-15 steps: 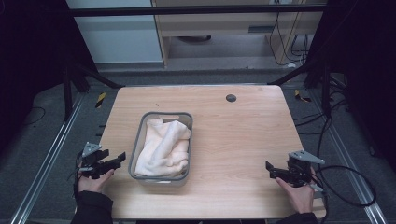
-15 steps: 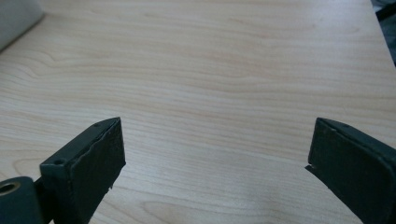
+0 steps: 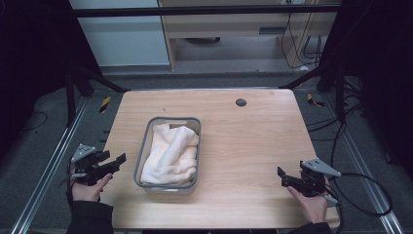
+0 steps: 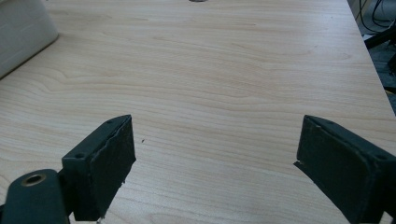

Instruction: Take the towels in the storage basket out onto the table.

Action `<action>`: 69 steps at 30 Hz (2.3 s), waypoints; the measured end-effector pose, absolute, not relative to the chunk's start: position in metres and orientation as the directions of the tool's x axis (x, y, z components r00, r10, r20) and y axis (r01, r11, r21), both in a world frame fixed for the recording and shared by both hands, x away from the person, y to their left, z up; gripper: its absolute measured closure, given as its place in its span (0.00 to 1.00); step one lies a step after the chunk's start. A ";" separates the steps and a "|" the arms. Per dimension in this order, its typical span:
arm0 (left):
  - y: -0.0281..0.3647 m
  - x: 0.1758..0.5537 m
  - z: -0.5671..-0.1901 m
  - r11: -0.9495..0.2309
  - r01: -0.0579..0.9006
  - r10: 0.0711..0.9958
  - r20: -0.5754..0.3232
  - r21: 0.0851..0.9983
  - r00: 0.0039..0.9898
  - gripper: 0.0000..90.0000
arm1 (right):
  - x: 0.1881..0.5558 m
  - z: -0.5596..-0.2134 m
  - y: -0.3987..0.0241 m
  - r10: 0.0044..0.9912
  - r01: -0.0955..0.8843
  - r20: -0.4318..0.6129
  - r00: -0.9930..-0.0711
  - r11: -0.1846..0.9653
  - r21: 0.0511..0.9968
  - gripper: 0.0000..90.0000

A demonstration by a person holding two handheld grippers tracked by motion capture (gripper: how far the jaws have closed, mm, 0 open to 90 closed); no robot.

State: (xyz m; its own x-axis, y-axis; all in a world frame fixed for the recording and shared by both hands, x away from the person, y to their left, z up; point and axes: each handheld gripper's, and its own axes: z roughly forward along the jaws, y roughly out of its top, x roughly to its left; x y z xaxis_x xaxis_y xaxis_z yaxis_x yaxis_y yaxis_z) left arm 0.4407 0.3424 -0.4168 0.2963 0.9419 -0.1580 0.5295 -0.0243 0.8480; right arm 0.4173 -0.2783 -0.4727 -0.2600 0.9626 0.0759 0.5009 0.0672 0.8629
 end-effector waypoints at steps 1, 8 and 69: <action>0.341 0.440 -0.414 -0.031 0.520 0.941 -0.151 0.853 0.304 0.33 | 0.417 -0.473 -0.278 0.962 0.499 0.076 -0.262 0.068 0.864 0.13; 0.334 0.436 -0.401 -0.048 0.514 0.927 -0.153 0.856 0.342 0.32 | 0.417 -0.475 -0.277 0.961 0.504 0.070 -0.266 0.077 0.860 0.14; 0.207 0.477 -0.382 -0.419 0.614 0.819 -0.014 0.669 0.573 0.27 | 0.422 -0.478 -0.278 0.960 0.558 0.026 -0.279 0.140 0.818 0.14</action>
State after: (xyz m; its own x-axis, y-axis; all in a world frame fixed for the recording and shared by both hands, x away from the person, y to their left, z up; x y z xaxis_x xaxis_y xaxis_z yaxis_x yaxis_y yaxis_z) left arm 0.4770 0.2068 -0.3818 0.5735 0.8191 -0.0140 0.6144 -0.4187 0.6687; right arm 0.4223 -0.2781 -0.4778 -0.2788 0.9600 0.0261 0.5580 0.1398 0.8180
